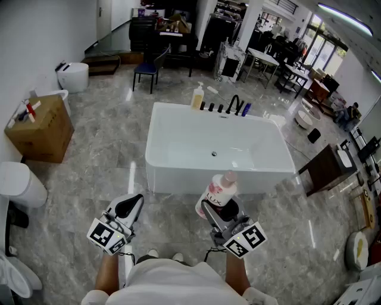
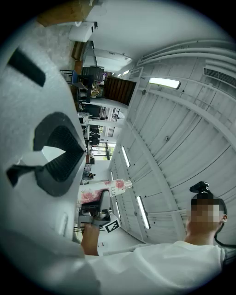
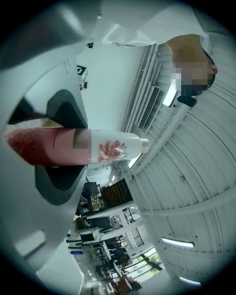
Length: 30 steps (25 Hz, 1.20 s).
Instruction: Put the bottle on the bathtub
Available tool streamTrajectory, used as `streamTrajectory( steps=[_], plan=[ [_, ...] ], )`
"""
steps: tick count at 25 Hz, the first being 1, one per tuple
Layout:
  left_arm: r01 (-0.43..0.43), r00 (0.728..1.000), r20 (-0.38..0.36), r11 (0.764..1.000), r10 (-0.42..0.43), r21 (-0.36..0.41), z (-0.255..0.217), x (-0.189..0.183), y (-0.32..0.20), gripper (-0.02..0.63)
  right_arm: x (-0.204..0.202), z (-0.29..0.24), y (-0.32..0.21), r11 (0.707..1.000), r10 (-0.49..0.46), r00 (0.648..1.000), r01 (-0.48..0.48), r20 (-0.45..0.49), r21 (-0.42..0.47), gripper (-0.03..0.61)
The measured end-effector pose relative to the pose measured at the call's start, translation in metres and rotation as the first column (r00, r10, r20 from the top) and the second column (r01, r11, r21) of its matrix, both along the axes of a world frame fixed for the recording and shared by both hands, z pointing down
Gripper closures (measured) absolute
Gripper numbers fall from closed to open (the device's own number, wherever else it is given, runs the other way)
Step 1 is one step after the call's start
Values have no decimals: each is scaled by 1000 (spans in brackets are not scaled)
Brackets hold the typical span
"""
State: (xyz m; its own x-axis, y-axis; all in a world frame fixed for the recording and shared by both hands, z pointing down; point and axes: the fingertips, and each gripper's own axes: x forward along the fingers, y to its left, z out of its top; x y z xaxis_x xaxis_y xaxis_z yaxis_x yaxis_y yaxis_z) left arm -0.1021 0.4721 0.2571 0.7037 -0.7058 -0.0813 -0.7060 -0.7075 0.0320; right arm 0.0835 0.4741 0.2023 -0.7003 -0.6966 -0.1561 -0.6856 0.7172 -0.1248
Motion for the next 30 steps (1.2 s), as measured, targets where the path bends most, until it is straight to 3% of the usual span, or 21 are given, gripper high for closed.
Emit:
streamTrajectory(
  steps=[7, 11, 16, 30],
  plan=[
    [-18, 999, 28, 1000, 18, -7, 3, 9, 14, 618, -10, 12, 4, 999, -26, 1000, 26, -2, -32, 330],
    [-25, 1000, 13, 1000, 24, 8, 2, 15, 11, 618, -9, 17, 4, 999, -24, 1000, 24, -2, -31, 330],
    [-36, 999, 5, 999, 36, -26, 8, 19, 7, 618, -2, 17, 4, 999, -5, 1000, 5, 0, -45, 330],
    [-60, 998, 18, 998, 60, -8, -3, 39, -1, 618, 8, 9, 7, 1000, -25, 1000, 25, -5, 14, 331]
  ],
)
